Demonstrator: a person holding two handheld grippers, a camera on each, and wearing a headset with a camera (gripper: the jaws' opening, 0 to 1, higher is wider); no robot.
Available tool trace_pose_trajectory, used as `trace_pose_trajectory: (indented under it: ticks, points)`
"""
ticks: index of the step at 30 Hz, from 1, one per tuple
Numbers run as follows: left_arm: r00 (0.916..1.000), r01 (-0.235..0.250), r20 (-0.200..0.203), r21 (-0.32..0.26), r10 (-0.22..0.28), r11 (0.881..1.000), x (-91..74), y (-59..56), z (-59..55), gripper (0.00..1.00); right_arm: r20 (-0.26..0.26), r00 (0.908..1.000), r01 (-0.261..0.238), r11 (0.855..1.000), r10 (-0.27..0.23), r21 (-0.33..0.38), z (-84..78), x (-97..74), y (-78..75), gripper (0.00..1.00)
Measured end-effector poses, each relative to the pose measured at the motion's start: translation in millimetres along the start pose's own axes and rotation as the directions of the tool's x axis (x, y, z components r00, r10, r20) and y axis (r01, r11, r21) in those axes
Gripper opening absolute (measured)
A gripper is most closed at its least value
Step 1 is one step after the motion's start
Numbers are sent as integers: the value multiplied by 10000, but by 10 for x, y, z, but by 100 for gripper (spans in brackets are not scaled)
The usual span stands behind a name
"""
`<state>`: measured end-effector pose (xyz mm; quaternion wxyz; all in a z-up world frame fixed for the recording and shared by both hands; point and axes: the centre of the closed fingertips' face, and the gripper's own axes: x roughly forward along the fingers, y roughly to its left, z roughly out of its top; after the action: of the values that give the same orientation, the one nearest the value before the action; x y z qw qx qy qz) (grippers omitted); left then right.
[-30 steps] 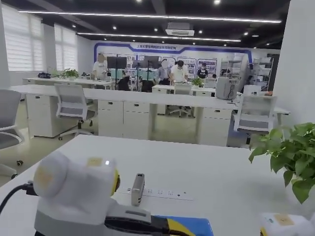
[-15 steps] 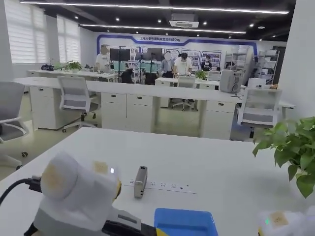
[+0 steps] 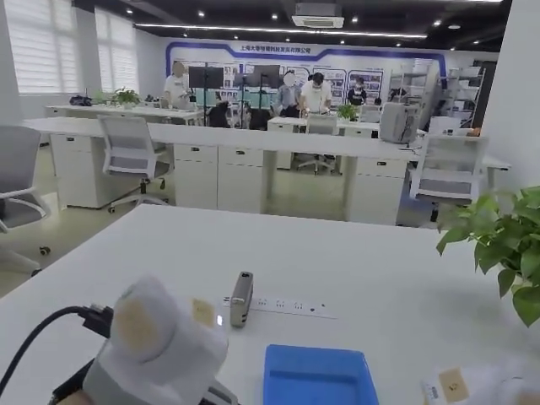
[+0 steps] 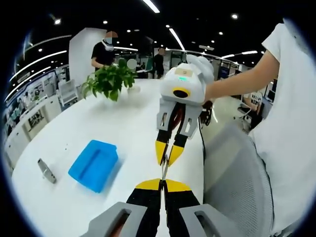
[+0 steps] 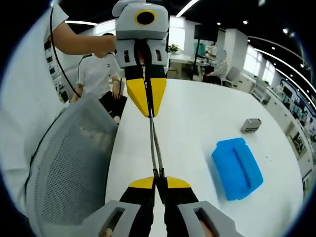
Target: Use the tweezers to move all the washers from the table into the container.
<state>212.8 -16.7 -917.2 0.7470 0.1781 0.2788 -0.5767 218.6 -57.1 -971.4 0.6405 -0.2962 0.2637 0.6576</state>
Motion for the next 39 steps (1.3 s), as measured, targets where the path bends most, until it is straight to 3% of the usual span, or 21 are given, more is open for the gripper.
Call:
trace_pose_trajectory:
  ticks: [6,9,10,12,13,14,16,19,23,27,30,32,36,39]
  points:
    - [9926,-34,-1212,642,112,9979,253,50,-211,0,-450,9990,3,10000,-6,-75,-228,59,-58,2]
    - [9736,-280,-2182,1799,676,9833,410,122,-388,0,-679,9976,127,9999,-131,-63,-345,123,-117,2]
    - [9685,-289,-2366,2031,776,9787,483,122,-440,0,-890,9959,132,9999,-135,-35,-403,153,-119,2]
    - [9696,-248,-2346,1906,701,9814,592,98,-479,0,-1342,9910,-19,10000,24,37,-539,231,-105,2]
    - [9647,-296,-2492,2191,852,9752,617,121,-516,0,-1339,9910,-18,10000,24,43,-572,266,-109,2]
    - [9546,-286,-2767,2838,1104,9585,657,157,-574,0,-1375,9905,-43,9999,59,117,-616,305,-113,2]
    - [9437,-228,-3050,3270,1283,9448,738,189,-662,0,-1511,9885,-39,9998,71,219,-685,369,-129,2]
    - [9470,-195,-3025,2816,1081,9593,846,231,-757,0,-1834,9829,-82,9994,145,349,-795,453,-155,2]
    - [9411,-120,-3197,2929,1098,9561,941,288,-898,0,-1985,9800,-62,9984,172,559,-859,525,-176,3]
    - [9388,122,-3363,2492,748,9684,1018,301,-989,0,-2277,9734,-108,9973,272,731,-941,591,-164,4]
    - [9354,177,-3461,2509,726,9678,1058,295,-1036,0,-2490,9681,22,9934,265,1146,-979,620,-160,5]
    - [9297,212,-3606,2560,751,9664,1073,297,-1072,0,-2486,9685,87,9950,164,995,-968,612,-163,5]
    - [9283,314,-3665,2461,631,9687,1077,319,-1113,0,-2437,9698,322,9883,53,1493,-964,607,-166,8]
    - [9236,379,-3782,2529,628,9667,1081,327,-1156,0,-2103,9773,679,9773,-247,2006,-920,571,-190,9]
